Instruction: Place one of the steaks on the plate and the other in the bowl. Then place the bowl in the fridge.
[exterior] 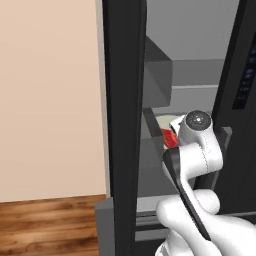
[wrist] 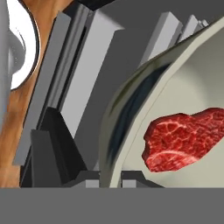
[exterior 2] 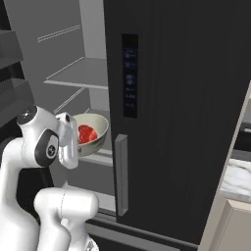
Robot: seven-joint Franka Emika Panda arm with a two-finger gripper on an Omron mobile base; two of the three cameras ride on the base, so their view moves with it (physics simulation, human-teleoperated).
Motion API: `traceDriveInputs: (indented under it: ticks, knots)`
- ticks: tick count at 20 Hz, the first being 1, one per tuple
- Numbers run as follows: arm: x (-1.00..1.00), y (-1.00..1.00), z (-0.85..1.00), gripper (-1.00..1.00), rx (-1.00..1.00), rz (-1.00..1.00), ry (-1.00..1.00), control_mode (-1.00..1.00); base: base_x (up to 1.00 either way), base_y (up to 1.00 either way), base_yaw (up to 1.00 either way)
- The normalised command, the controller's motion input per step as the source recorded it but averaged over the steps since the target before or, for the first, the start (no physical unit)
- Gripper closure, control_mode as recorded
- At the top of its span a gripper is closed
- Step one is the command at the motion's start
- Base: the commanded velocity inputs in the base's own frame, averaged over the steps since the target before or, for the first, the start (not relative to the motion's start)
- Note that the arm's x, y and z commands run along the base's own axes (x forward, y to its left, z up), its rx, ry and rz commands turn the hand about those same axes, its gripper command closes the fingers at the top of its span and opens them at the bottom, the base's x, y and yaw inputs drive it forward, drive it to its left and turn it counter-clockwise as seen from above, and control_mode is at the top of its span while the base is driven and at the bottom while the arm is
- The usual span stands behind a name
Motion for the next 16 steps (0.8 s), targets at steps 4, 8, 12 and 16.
traceDriveInputs:
  ticks: [4,8,12,16]
  knots:
    - [0.28,0.01,-0.13,1.00,0.01,-0.17,-0.03,-1.00,0.00,0.00,0.00]
    - [0.23,0.00,0.00,1.00,0.04,-0.07,-0.01,-1.00,0.00,0.00,0.00]
    - [0.35,0.00,0.00,1.00,0.09,0.00,0.00,-1.00,0.00,0.00,0.00]
    - [0.50,0.00,0.00,1.00,0.09,0.00,0.00,-1.00,0.00,0.00,0.00]
